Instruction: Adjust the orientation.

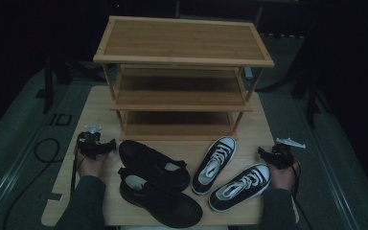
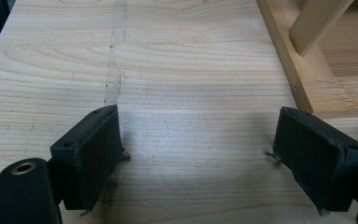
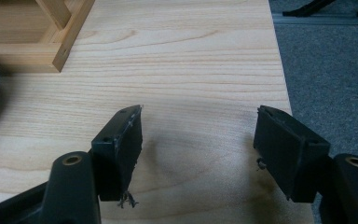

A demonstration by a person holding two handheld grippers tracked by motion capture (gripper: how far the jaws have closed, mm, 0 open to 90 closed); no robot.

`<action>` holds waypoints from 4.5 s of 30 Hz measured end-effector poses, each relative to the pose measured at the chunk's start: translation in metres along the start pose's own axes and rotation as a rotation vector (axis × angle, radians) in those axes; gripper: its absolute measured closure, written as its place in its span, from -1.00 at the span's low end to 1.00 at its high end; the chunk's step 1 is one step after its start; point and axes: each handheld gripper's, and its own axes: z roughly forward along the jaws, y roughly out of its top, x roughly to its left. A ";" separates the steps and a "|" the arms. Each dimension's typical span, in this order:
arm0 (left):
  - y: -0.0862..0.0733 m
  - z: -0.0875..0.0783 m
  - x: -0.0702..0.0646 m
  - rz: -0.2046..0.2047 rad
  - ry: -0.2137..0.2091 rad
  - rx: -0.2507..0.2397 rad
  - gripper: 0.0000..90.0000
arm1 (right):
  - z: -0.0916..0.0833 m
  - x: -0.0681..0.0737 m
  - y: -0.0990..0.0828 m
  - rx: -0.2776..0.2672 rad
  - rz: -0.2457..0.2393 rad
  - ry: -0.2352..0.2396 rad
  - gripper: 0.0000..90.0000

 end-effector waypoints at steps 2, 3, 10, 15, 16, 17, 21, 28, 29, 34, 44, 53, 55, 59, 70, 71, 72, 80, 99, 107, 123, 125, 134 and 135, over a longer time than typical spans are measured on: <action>0.000 0.000 0.000 0.000 0.000 0.000 -0.66 | 0.000 0.000 0.000 0.000 0.000 0.000 -0.28; 0.000 0.000 0.000 0.000 0.000 0.000 -0.66 | 0.000 0.000 0.000 0.000 0.000 0.000 -0.28; 0.000 0.000 0.000 0.001 -0.001 0.000 -0.66 | 0.000 0.000 0.000 0.000 0.001 0.002 -0.29; 0.000 0.000 -0.001 -0.007 0.007 -0.001 -0.66 | 0.000 0.000 0.000 0.000 0.002 0.003 -0.29; -0.001 0.000 -0.002 -0.009 0.009 -0.003 -0.65 | 0.000 0.000 0.000 0.000 0.002 0.003 -0.29; -0.001 -0.001 -0.002 -0.010 0.009 -0.002 -0.64 | 0.000 -0.001 0.000 0.000 0.002 0.004 -0.29; 0.000 -0.003 -0.003 -0.011 0.012 0.009 -0.50 | 0.000 -0.001 0.000 0.000 0.003 0.005 -0.29; 0.002 -0.008 -0.005 -0.004 -0.004 0.019 -0.23 | 0.000 -0.001 0.000 -0.001 0.001 0.005 -0.29; 0.002 -0.009 -0.004 -0.007 -0.013 0.016 -0.19 | 0.000 -0.001 0.000 -0.001 0.001 0.006 -0.30; 0.003 -0.016 -0.004 -0.008 -0.045 0.004 -0.05 | 0.000 -0.001 0.000 -0.001 0.001 0.006 -0.30; 0.002 -0.030 -0.002 0.017 -0.112 -0.011 0.31 | 0.000 -0.001 0.000 -0.002 0.004 0.009 -0.30; 0.003 -0.046 -0.005 0.039 -0.165 -0.021 0.46 | 0.000 -0.001 0.000 -0.002 0.004 0.010 -0.31; 0.003 -0.048 -0.007 0.051 -0.167 -0.021 0.47 | 0.000 -0.001 0.000 -0.002 0.004 0.010 -0.31; 0.002 -0.053 -0.011 0.073 -0.179 -0.021 0.52 | 0.000 -0.001 0.000 -0.002 0.004 0.010 -0.31; -0.007 -0.070 -0.023 0.114 -0.215 -0.038 0.57 | 0.000 -0.001 0.000 -0.002 0.004 0.011 -0.31; -0.007 -0.071 -0.024 0.120 -0.216 -0.038 0.57 | 0.000 -0.001 0.000 -0.002 0.004 0.011 -0.31; -0.009 -0.073 -0.026 0.127 -0.223 -0.038 0.57 | 0.000 -0.001 0.000 -0.002 0.004 0.011 -0.31; -0.016 -0.078 -0.034 0.174 -0.239 -0.019 0.81 | 0.000 -0.001 0.000 -0.002 0.005 0.011 -0.31; -0.029 -0.069 -0.044 0.218 -0.253 0.047 0.99 | 0.000 -0.001 0.000 -0.001 0.005 0.011 -0.31; -0.035 -0.068 -0.046 0.219 -0.249 0.076 0.99 | 0.000 -0.001 0.000 -0.002 0.005 0.012 -0.31; -0.033 -0.061 -0.055 0.244 -0.229 0.101 1.00 | 0.000 -0.001 0.000 -0.002 0.007 0.011 -0.31; -0.029 -0.057 -0.058 0.256 -0.227 0.097 1.00 | 0.000 -0.001 0.000 -0.002 0.007 0.011 -0.31; -0.013 -0.039 -0.066 0.300 -0.215 0.110 1.00 | 0.000 -0.001 0.000 -0.003 0.006 0.012 -0.31; -0.012 -0.037 -0.066 0.299 -0.218 0.113 1.00 | 0.000 -0.001 0.000 -0.003 0.006 0.012 -0.31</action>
